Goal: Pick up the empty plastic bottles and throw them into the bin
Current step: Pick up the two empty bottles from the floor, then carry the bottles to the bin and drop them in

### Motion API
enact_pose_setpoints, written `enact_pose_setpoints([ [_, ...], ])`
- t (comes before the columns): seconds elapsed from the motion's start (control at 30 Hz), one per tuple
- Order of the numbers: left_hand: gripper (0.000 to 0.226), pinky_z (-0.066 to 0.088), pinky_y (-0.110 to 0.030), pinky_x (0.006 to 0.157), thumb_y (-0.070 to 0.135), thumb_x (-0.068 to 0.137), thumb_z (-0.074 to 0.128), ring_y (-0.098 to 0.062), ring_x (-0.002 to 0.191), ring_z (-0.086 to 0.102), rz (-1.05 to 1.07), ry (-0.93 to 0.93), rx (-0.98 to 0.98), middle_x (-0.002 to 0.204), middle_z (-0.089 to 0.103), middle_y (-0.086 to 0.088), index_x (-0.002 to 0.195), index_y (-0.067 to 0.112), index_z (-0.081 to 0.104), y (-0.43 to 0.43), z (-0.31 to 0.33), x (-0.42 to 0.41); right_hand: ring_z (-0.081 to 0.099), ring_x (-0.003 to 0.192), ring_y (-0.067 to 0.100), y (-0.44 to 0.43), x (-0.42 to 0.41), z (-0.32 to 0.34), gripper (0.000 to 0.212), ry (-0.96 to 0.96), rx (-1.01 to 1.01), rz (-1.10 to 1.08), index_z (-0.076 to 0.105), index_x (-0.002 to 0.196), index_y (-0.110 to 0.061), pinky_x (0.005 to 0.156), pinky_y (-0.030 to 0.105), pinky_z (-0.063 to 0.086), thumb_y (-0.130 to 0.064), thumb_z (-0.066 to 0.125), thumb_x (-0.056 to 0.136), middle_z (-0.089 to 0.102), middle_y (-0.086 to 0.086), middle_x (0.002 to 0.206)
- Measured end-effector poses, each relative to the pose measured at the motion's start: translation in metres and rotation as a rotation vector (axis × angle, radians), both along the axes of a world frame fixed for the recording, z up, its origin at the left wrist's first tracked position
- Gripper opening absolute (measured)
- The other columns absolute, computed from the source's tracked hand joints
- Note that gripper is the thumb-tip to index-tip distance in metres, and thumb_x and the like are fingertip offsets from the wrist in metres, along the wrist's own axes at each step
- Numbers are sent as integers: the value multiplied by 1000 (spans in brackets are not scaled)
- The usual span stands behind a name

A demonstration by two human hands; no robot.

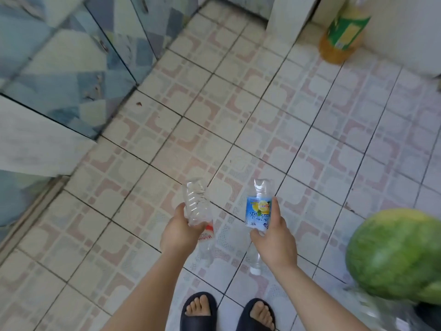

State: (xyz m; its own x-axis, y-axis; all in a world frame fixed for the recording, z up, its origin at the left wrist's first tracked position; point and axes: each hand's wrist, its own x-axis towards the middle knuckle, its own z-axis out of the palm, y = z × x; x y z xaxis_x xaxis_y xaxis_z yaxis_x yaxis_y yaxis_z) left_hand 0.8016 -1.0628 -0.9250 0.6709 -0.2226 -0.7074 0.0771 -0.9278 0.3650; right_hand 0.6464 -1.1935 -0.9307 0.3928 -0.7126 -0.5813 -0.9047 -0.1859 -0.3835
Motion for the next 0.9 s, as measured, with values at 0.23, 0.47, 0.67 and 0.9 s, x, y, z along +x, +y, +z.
enact_pose_setpoints([
  [0.23, 80, 44, -24, 46, 44, 76, 72, -11, 68, 63, -1, 9, -147, 92, 61, 9, 142, 31, 28, 16, 222, 32, 60, 89, 20, -4, 47, 226, 89, -94, -104, 171, 2, 149, -32, 70, 32, 51, -32, 61, 82, 54, 1, 120],
  [0.47, 81, 56, -31, 70, 50, 63, 77, -8, 79, 67, 87, -82, -341, 98, 68, 9, 134, 38, 39, 63, 432, 74, 61, 92, 16, 37, 87, 435, 90, -244, -162, 235, 4, 147, -39, 75, 31, 51, -33, 61, 78, 53, -9, 129],
  [0.67, 65, 56, -29, 65, 36, 68, 79, -7, 72, 68, 204, -187, -500, 86, 66, 14, 126, 34, 50, 114, 544, 96, 59, 105, 14, 84, 128, 545, 89, -433, -182, 311, 7, 147, -40, 84, 31, 48, -34, 62, 77, 50, -14, 135],
  [0.9, 67, 59, -33, 73, 31, 74, 78, -6, 78, 66, 371, -368, -564, 88, 58, 15, 132, 30, 45, 175, 626, 104, 57, 103, 10, 128, 180, 621, 88, -632, -192, 527, 2, 145, -44, 92, 43, 49, -38, 61, 80, 51, -15, 133],
])
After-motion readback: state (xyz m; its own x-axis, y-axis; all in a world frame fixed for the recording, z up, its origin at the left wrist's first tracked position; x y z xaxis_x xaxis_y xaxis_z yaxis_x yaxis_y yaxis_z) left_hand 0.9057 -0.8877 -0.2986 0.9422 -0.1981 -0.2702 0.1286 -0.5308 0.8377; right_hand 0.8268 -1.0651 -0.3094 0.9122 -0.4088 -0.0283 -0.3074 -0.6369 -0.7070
